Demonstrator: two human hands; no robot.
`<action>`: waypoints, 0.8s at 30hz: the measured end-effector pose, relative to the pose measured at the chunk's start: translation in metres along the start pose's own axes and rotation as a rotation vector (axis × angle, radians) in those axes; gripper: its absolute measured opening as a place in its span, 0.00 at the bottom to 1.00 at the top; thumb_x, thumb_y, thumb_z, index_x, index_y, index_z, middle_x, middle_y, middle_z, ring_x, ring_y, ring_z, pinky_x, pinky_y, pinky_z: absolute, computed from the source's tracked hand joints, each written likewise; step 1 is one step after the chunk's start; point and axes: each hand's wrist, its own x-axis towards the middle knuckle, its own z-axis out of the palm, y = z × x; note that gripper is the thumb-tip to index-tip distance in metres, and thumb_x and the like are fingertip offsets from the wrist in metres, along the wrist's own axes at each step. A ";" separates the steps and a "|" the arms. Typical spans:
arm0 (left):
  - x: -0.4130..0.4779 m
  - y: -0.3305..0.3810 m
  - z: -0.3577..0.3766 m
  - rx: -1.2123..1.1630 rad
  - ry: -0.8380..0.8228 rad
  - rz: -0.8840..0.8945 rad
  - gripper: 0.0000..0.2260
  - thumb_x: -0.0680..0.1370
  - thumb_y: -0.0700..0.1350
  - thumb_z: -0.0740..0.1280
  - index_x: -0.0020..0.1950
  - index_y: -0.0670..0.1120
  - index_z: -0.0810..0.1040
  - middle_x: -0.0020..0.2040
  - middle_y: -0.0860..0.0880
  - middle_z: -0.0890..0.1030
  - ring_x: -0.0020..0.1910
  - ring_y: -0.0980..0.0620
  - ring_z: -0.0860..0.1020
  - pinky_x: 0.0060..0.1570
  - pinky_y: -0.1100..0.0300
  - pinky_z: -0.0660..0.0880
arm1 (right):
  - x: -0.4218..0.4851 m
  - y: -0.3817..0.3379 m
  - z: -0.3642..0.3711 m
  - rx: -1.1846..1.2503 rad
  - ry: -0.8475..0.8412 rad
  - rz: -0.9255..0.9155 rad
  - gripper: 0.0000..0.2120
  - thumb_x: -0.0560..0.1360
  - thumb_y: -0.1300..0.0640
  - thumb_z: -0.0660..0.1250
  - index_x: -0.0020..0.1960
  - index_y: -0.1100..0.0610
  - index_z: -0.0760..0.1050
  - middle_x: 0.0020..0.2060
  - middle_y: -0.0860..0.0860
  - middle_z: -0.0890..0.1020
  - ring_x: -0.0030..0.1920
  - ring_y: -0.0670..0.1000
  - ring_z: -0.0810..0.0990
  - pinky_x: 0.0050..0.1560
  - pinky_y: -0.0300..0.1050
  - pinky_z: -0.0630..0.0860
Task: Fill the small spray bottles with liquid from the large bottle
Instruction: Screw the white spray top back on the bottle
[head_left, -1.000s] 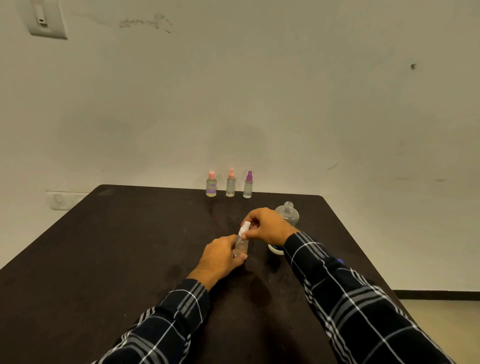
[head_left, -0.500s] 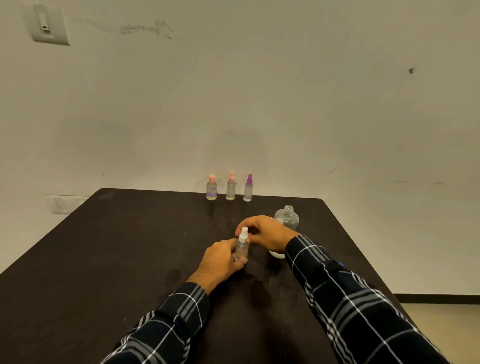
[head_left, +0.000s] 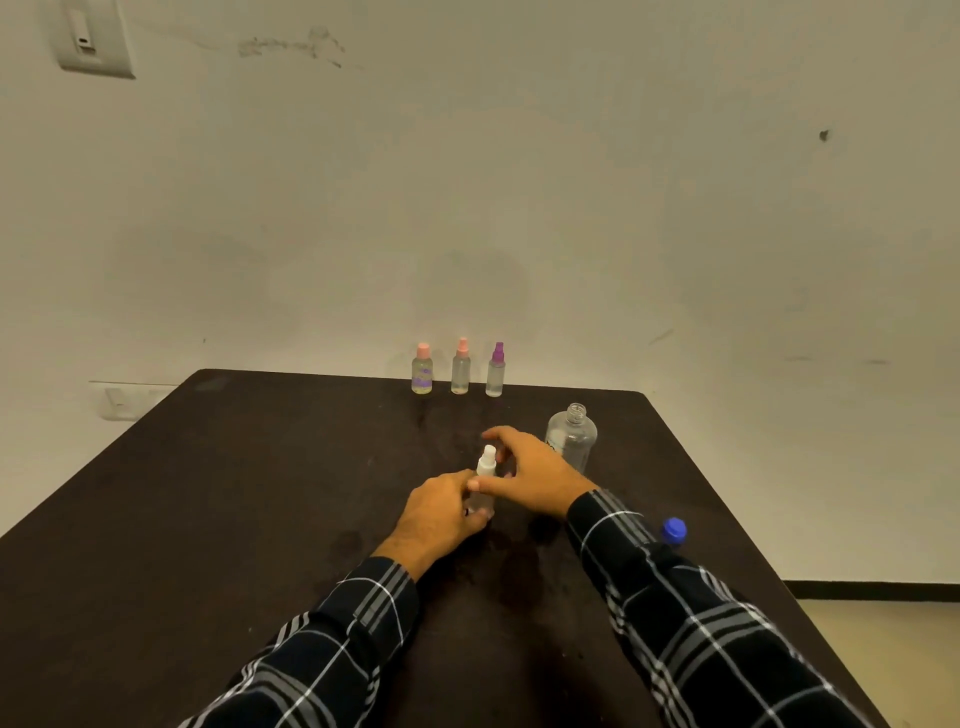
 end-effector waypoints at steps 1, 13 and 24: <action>0.000 0.000 0.000 0.010 -0.006 0.002 0.08 0.77 0.52 0.72 0.53 0.55 0.75 0.47 0.55 0.79 0.47 0.54 0.78 0.50 0.58 0.75 | -0.001 0.004 -0.003 0.056 -0.037 -0.051 0.24 0.75 0.47 0.73 0.69 0.51 0.73 0.58 0.49 0.79 0.55 0.48 0.79 0.59 0.46 0.79; -0.001 0.001 0.001 0.001 0.014 -0.003 0.15 0.78 0.52 0.72 0.63 0.51 0.78 0.50 0.55 0.79 0.51 0.54 0.80 0.55 0.57 0.77 | -0.005 -0.006 0.000 0.124 0.015 0.051 0.20 0.75 0.48 0.74 0.64 0.51 0.76 0.50 0.47 0.80 0.51 0.47 0.79 0.55 0.44 0.78; -0.001 0.001 0.001 0.000 0.025 -0.044 0.15 0.78 0.52 0.71 0.62 0.49 0.78 0.54 0.51 0.82 0.52 0.53 0.81 0.53 0.60 0.75 | 0.000 -0.006 0.019 0.159 0.201 0.158 0.17 0.71 0.43 0.76 0.48 0.52 0.72 0.39 0.48 0.76 0.39 0.45 0.73 0.40 0.38 0.70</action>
